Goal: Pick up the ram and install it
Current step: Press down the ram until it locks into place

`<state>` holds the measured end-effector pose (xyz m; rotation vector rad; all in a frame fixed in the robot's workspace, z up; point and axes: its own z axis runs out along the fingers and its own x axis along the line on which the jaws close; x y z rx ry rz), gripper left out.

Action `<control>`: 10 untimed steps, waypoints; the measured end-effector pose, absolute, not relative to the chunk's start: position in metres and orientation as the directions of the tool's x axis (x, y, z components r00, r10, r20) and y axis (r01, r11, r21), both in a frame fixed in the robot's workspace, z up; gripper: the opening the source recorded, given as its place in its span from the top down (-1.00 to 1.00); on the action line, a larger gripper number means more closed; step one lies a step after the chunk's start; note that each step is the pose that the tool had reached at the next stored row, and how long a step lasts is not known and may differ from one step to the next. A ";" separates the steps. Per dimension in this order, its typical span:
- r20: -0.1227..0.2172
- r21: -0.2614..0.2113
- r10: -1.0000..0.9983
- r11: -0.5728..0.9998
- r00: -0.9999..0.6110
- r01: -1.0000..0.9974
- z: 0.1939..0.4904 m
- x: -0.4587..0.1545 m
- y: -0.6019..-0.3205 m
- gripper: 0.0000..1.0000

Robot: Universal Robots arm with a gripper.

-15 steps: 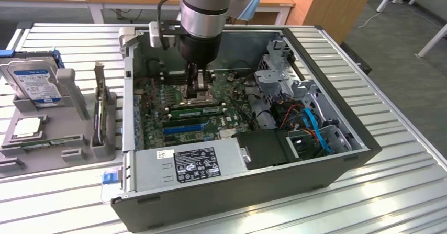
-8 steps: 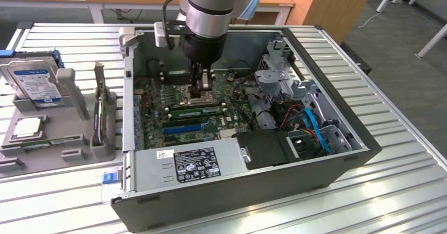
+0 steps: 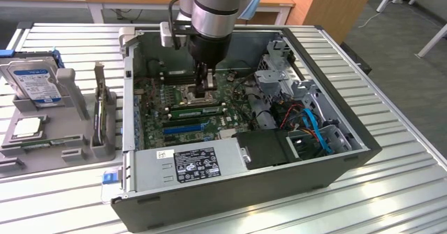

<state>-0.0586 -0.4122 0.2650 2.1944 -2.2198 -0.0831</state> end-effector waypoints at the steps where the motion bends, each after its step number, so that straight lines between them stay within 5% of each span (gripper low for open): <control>1: -0.024 0.051 -1.000 0.011 -0.012 -0.999 0.265 -0.058 -0.412 0.80; 10: -0.024 0.051 -1.000 0.011 -0.012 -0.999 0.265 -0.053 -0.412 0.80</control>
